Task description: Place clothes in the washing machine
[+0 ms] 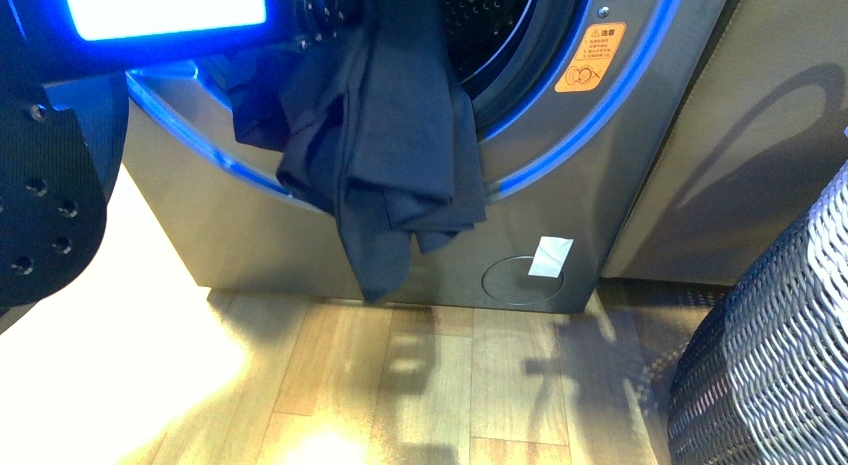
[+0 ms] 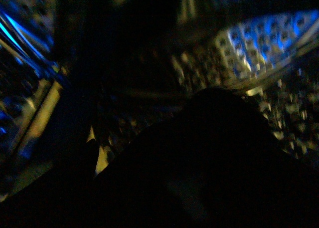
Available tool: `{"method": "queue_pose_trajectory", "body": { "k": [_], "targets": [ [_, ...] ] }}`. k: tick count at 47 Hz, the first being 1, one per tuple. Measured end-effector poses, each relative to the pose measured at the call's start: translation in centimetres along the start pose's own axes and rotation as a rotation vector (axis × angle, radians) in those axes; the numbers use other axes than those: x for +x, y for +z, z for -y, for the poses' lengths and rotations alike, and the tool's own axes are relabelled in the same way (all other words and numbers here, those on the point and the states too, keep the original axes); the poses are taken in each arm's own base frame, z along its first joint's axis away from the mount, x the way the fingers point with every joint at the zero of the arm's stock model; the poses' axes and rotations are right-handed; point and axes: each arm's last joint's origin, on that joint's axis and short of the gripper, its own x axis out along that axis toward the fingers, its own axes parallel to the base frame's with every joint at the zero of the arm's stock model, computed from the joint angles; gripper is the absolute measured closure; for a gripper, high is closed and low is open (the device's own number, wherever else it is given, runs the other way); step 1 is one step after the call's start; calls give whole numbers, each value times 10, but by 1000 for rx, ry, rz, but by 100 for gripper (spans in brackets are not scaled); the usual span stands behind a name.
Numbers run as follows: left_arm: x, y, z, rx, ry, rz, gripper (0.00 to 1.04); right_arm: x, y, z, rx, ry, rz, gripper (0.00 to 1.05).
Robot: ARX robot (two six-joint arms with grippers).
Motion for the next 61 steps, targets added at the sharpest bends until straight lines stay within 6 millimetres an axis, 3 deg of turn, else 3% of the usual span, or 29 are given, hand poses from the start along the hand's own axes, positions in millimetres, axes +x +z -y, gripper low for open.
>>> {"method": "queue_pose_trajectory", "body": {
  "k": [6, 10, 23, 46, 61],
  "targets": [
    [-7, -20, 6, 36, -58, -136, 6, 0, 0, 0, 0, 0, 0, 102],
    [-14, -20, 7, 46, -73, -151, 6, 0, 0, 0, 0, 0, 0, 102],
    [-59, 26, -3, 15, -66, -57, 6, 0, 0, 0, 0, 0, 0, 102],
    [-148, 47, -18, 0, -77, -5, 6, 0, 0, 0, 0, 0, 0, 102],
    [-222, 59, -29, -22, -138, 54, 6, 0, 0, 0, 0, 0, 0, 102]
  ]
}}
